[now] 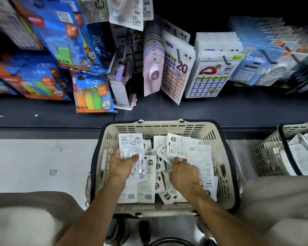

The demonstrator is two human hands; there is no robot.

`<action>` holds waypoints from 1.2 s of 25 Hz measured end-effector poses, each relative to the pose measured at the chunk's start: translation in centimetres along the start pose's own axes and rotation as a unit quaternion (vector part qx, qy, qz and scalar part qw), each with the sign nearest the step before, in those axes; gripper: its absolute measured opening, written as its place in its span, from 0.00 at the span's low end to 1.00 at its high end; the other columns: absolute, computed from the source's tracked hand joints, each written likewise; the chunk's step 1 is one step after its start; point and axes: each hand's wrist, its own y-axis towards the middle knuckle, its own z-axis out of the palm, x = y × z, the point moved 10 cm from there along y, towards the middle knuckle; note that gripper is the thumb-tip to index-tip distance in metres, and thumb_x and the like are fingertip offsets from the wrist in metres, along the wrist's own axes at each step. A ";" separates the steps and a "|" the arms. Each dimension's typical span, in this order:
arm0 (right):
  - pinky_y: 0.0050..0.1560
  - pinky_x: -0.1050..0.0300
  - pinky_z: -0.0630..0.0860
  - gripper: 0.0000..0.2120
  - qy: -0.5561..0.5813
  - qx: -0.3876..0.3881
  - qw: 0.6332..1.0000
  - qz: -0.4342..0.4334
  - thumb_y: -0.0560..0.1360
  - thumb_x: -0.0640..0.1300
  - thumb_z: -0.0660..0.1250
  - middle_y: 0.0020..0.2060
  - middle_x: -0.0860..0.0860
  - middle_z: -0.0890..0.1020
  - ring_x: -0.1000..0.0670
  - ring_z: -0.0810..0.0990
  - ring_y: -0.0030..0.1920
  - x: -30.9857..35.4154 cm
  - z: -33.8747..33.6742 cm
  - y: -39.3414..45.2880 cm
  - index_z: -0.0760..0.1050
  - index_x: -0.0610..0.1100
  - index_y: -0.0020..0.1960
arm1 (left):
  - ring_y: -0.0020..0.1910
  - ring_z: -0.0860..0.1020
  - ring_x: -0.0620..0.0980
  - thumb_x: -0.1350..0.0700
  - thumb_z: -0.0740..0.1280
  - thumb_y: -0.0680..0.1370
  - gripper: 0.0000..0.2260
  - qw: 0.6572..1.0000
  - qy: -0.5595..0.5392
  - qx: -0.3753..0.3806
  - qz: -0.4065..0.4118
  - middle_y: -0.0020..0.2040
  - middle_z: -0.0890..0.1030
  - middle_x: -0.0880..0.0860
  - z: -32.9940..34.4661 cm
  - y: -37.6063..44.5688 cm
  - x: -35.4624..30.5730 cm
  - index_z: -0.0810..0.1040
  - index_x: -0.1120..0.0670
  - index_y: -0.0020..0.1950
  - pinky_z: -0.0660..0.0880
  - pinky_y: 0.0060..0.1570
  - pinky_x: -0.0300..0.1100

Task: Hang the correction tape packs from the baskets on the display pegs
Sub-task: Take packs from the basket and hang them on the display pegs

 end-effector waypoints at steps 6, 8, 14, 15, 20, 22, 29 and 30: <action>0.36 0.53 0.76 0.09 0.341 -0.094 0.935 -0.021 0.80 0.44 0.61 0.34 0.43 0.80 0.46 0.78 0.33 -4.6 -6.7 1.1 0.75 0.40 0.46 | 0.47 0.83 0.46 0.61 0.77 0.74 0.14 0.999 0.035 -0.029 -0.005 0.49 0.86 0.44 0.1 0.3 0.0 0.80 0.43 0.52 0.74 0.39 0.39; 0.39 0.51 0.75 0.08 0.584 -0.061 0.809 0.022 0.80 0.39 0.63 0.41 0.36 0.82 0.45 0.78 0.36 -6.0 -6.2 0.8 0.76 0.36 0.46 | 0.51 0.82 0.48 0.60 0.75 0.75 0.13 0.999 0.032 -0.012 -0.012 0.52 0.85 0.45 1.1 0.2 -0.1 0.80 0.43 0.51 0.73 0.44 0.40; 0.37 0.55 0.75 0.11 0.583 0.103 0.804 -0.058 0.83 0.43 0.64 0.33 0.59 0.82 0.58 0.78 0.33 1.2 -3.0 -1.0 0.79 0.56 0.45 | 0.49 0.84 0.47 0.43 0.76 0.72 0.17 0.986 0.012 0.149 -0.076 0.51 0.87 0.46 5.4 -1.0 0.8 0.82 0.49 0.57 0.74 0.44 0.39; 0.39 0.54 0.77 0.10 0.541 0.095 0.833 -0.065 0.83 0.46 0.64 0.35 0.60 0.82 0.58 0.79 0.34 1.5 -2.9 -0.9 0.78 0.58 0.46 | 0.48 0.82 0.42 0.47 0.79 0.70 0.17 0.990 0.035 0.123 -0.053 0.47 0.87 0.43 4.7 -0.5 0.9 0.81 0.48 0.55 0.72 0.42 0.36; 0.73 0.32 0.60 0.44 0.120 0.111 0.981 0.107 0.77 0.67 0.62 0.81 0.39 0.52 0.33 0.56 0.78 -5.5 1.1 -1.1 0.48 0.46 0.82 | 0.46 0.77 0.38 0.56 0.79 0.72 0.14 0.997 0.032 0.058 -0.041 0.44 0.82 0.37 3.1 0.9 1.8 0.77 0.42 0.48 0.71 0.51 0.41; 0.73 0.29 0.56 0.52 0.083 0.156 0.975 0.134 0.75 0.69 0.63 0.80 0.37 0.36 0.28 0.44 0.79 -6.4 2.7 -1.9 0.34 0.46 0.82 | 0.45 0.76 0.37 0.58 0.78 0.73 0.14 0.997 0.037 0.063 -0.036 0.42 0.82 0.36 3.0 1.0 2.0 0.76 0.42 0.47 0.70 0.53 0.42; 0.48 0.53 0.82 0.21 0.071 0.048 0.989 0.122 0.81 0.44 0.62 0.59 0.42 0.80 0.44 0.83 0.52 -6.4 -3.6 -0.7 0.65 0.39 0.72 | 0.51 0.82 0.47 0.60 0.78 0.73 0.16 0.998 0.055 0.041 -0.004 0.48 0.86 0.43 3.0 1.2 1.4 0.80 0.48 0.57 0.75 0.61 0.48; 0.45 0.56 0.79 0.16 0.033 0.027 0.994 0.096 0.81 0.41 0.60 0.54 0.45 0.82 0.46 0.82 0.50 -6.5 -5.9 0.0 0.70 0.39 0.68 | 0.55 0.82 0.51 0.60 0.78 0.73 0.19 0.998 0.058 0.037 0.001 0.53 0.86 0.47 3.0 1.1 1.0 0.79 0.50 0.61 0.74 0.65 0.51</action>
